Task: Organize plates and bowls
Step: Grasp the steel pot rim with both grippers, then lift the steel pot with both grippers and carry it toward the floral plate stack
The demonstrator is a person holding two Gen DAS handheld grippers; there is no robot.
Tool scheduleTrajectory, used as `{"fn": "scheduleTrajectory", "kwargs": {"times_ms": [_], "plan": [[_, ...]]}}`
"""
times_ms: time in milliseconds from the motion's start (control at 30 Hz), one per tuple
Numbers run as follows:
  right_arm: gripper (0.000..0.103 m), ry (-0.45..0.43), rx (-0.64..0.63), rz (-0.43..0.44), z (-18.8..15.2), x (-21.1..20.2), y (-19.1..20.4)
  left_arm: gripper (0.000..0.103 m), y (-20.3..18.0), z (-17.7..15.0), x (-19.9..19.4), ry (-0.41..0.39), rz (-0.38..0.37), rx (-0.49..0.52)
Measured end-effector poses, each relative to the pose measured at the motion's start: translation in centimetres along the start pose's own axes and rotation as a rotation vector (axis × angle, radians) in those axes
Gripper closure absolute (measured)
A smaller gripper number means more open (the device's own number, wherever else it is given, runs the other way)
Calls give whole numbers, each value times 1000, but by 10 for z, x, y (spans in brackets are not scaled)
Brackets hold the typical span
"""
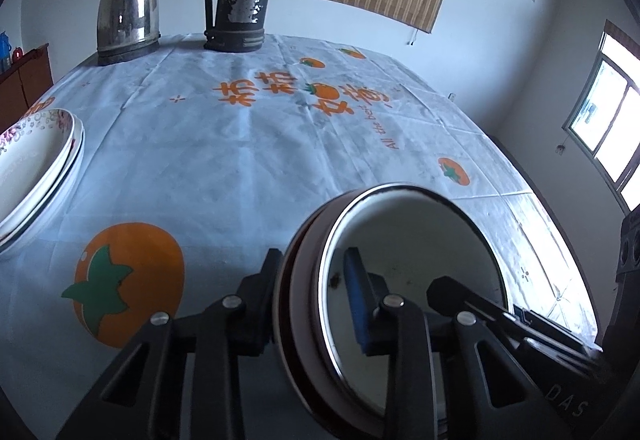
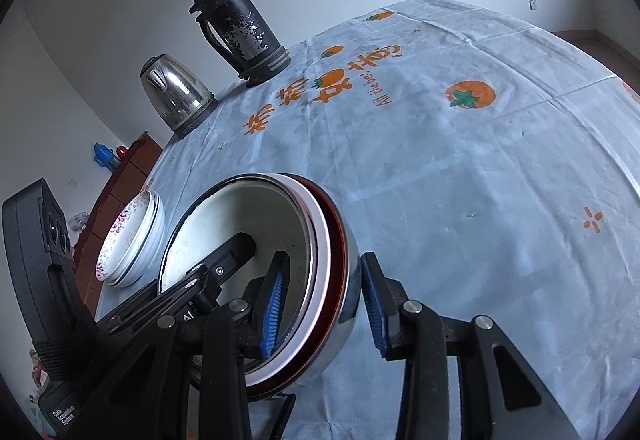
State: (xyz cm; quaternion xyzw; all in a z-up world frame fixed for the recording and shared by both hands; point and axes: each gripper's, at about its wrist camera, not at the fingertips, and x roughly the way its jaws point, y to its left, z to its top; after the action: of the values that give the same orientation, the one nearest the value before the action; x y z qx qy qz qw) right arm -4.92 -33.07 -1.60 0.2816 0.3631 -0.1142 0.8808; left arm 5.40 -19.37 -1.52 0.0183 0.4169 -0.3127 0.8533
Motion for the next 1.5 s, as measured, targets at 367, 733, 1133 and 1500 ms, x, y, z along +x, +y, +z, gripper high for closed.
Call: {"fn": "scheduleTrajectory", "kwargs": {"times_ms": [367, 733, 1133, 1500], "plan": [[72, 21, 9, 2, -7, -4, 5, 75, 10, -5, -16, -10, -15, -26], [73, 25, -17, 24, -12, -6, 29, 75, 29, -11, -36, -33, 11, -57], [73, 34, -69, 52, -19, -2, 66, 75, 60, -13, -59, -74, 53, -89], [74, 35, -125, 86, -19, 2, 106, 75, 92, -9, -84, -121, 93, -126]]}}
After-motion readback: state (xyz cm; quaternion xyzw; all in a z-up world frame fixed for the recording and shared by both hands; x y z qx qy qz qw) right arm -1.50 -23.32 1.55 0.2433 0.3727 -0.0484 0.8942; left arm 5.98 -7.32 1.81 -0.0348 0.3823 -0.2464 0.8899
